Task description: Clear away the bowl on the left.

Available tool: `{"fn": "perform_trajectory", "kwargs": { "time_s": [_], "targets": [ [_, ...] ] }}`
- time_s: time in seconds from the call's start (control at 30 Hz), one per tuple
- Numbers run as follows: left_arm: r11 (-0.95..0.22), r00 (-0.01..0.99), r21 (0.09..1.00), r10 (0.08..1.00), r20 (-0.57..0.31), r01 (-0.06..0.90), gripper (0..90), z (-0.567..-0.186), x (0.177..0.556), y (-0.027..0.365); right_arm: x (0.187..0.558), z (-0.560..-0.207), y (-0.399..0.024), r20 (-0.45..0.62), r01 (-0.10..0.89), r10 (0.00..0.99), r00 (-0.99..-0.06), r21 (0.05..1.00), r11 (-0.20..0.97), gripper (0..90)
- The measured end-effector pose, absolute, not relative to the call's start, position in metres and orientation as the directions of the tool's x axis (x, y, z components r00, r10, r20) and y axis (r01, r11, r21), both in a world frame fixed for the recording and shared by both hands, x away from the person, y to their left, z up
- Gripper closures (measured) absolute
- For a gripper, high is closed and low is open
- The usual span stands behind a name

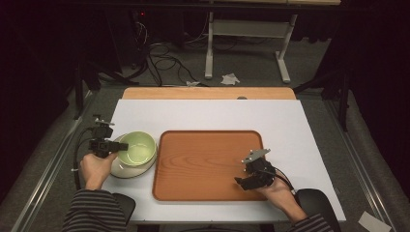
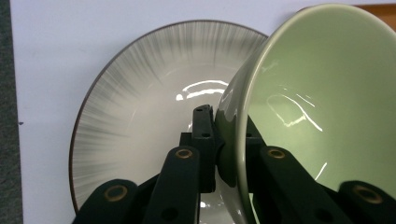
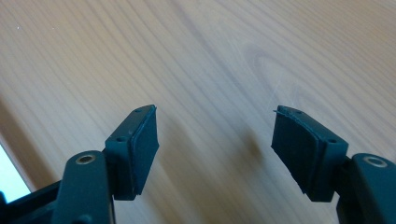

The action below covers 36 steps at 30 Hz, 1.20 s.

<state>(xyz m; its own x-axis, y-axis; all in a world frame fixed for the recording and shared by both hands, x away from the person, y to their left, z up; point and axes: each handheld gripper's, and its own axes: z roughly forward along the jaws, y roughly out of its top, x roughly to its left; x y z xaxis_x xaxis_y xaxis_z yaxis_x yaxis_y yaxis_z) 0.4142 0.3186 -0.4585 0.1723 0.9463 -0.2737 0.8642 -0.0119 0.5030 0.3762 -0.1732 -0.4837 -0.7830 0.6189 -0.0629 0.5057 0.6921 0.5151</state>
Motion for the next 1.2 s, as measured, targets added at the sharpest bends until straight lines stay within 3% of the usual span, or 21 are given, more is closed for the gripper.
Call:
{"fn": "perform_trajectory", "kwargs": {
  "time_s": [0.4,1.07,1.2],
  "targets": [
    [-0.032,0.229,0.553,0.929,-0.291,0.833,83.3,-0.444,0.411,0.306,0.376,-0.483,-0.174,-0.058,0.507,0.623,-0.780,0.524,0.684,33.1],
    [-0.171,0.384,0.570,0.881,-0.276,0.803,83.2,-0.433,0.409,0.258,0.376,-0.482,-0.174,-0.054,0.504,0.622,-0.781,0.533,0.679,33.1],
    [-0.174,0.411,0.570,0.854,-0.319,0.803,83.2,-0.433,0.410,0.252,0.376,-0.482,-0.174,-0.057,0.504,0.621,-0.781,0.529,0.683,33.1]
  ]
}}
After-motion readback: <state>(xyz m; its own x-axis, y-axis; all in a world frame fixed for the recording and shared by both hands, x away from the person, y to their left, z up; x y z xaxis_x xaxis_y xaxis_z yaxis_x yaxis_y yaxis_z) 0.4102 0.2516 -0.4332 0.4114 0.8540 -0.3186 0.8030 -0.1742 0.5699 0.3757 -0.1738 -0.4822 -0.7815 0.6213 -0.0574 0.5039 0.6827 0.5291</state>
